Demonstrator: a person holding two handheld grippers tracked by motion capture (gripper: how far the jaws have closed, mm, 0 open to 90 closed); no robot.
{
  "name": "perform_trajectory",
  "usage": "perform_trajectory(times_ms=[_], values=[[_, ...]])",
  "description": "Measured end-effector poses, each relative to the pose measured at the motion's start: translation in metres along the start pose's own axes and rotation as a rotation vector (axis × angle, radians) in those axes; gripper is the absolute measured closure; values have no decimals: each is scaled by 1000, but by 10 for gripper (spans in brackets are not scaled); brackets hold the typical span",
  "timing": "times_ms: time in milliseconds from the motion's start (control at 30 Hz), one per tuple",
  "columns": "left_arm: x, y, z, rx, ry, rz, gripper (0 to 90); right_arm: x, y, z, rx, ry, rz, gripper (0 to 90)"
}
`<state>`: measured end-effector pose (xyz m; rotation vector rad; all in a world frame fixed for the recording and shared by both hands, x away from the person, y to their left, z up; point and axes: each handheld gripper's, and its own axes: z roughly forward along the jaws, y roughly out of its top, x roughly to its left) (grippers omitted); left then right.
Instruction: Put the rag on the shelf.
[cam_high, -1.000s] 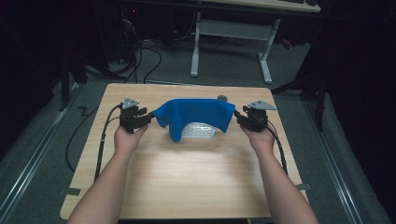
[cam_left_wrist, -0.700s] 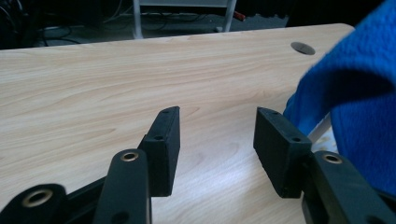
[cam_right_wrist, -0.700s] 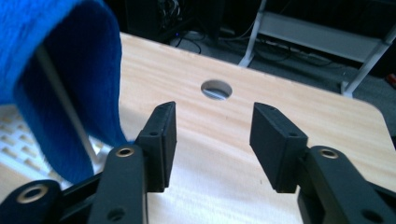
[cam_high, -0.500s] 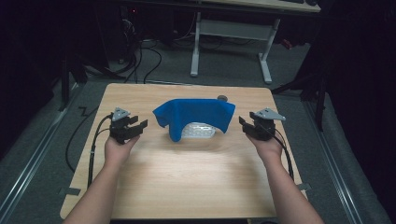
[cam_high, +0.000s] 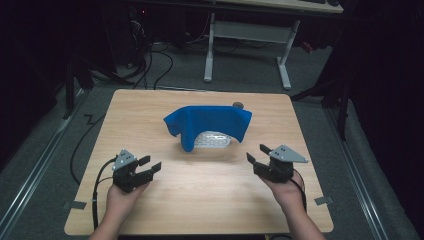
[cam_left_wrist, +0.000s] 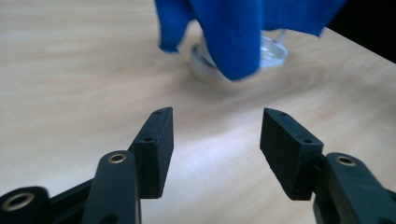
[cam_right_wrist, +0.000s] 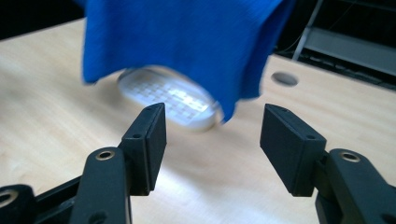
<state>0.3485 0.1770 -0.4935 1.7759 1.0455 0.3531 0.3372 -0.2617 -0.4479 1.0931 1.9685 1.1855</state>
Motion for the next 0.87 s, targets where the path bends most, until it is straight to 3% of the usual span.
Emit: perform_trajectory(times_ms=[33,67,133,200,267,300,367,400,433,500,533,867], values=[[0,0,0,0,0,0,442,0,0,0,0,0,0,414],[-5,-6,-2,7,-6,-17,439,12,-10,0,14,4,-15,415],[-16,-21,-1,29,-12,-9,434,17,-16,1,28,12,-15,412],[-26,-35,5,79,-34,4,434,30,-30,6,73,27,-1,400],[-34,-40,12,144,-88,25,417,38,-38,8,82,20,9,390],[-39,-41,15,142,-100,39,416,42,-44,8,62,16,23,372],[-41,-40,16,140,-114,28,417,45,-50,8,50,20,44,367],[-43,-39,17,127,-122,23,416,50,-57,9,71,43,63,364],[-44,-38,18,123,-127,31,414,56,-61,12,120,74,41,359],[-47,-37,19,127,-108,71,411,63,-65,17,156,89,-42,373],[-48,-37,20,131,-88,90,407,64,-64,22,171,91,-83,377],[-47,-40,23,154,-79,72,405,55,-66,20,169,89,-81,380]])
